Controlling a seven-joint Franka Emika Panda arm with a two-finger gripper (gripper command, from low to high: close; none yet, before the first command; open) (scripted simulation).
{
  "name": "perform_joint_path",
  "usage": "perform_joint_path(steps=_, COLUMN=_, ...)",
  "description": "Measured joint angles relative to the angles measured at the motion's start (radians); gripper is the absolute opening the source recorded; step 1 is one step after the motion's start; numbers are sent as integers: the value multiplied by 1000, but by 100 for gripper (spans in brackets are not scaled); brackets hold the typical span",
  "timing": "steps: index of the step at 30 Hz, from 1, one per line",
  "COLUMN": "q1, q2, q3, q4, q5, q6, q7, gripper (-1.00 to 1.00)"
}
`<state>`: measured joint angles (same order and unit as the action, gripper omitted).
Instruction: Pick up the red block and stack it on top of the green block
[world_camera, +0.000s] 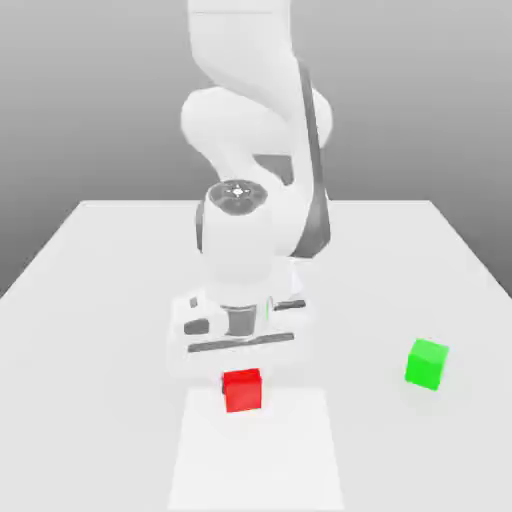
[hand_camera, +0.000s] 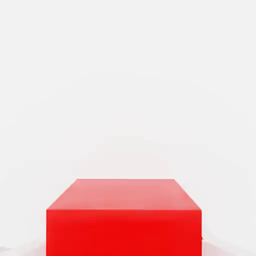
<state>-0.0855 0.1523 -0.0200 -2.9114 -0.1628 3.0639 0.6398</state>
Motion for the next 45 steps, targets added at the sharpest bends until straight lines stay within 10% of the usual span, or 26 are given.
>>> perform_joint_path(steps=24, q1=69, q2=-280, q3=-33, q4=-49, q5=128, q6=-233, q7=-90, gripper=-100)
perform_joint_path(steps=45, q1=393, q2=-328, q3=441, q4=72, q5=320, q6=-384, q7=810, gripper=-100)
